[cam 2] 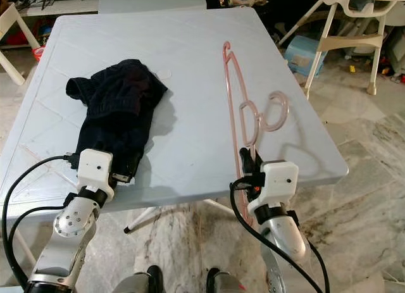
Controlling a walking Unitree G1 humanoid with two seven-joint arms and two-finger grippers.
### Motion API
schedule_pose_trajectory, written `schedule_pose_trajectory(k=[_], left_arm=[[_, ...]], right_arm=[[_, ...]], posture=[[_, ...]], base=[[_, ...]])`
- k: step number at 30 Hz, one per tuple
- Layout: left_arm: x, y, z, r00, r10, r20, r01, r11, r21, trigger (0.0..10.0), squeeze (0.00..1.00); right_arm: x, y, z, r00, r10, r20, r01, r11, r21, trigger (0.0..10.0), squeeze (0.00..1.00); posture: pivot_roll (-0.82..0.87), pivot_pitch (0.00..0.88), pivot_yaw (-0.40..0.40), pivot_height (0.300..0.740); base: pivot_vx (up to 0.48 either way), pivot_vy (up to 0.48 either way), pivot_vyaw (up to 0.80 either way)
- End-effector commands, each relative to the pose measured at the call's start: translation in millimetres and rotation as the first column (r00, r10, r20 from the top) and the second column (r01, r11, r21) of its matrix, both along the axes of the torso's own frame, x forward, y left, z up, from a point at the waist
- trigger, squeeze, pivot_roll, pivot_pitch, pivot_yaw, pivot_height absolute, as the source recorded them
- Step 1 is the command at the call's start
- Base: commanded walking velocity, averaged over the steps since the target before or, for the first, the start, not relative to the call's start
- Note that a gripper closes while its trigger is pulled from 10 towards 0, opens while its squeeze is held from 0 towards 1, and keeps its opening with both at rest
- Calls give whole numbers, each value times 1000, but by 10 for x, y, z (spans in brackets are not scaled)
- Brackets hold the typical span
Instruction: Hang hanger
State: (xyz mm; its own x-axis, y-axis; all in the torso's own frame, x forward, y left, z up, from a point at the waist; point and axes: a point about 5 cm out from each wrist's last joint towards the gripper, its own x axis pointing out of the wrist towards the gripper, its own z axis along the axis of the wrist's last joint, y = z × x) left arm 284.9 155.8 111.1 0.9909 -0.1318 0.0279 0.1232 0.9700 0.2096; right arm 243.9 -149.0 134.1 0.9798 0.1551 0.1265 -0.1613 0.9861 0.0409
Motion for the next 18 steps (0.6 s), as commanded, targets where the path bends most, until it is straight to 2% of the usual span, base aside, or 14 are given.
schedule_pose_trajectory(k=[1, 18], left_arm=[[-4, 8, -35, 1000, 11, -21, -11, 1000, 9, 10000, 0], [14, -18, -28, 1000, -1, -25, 1, 1000, 10, 10000, 0]], right_arm=[[-41, -39, -268, 989, -20, -145, 20, 1000, -6, 10000, 0], [-41, -52, -262, 989, -37, -141, 37, 999, -1, 10000, 0]], posture=[[-99, 196, 39, 740], [-104, 198, 46, 740]], base=[[-262, 0, 0], [-261, 0, 0]])
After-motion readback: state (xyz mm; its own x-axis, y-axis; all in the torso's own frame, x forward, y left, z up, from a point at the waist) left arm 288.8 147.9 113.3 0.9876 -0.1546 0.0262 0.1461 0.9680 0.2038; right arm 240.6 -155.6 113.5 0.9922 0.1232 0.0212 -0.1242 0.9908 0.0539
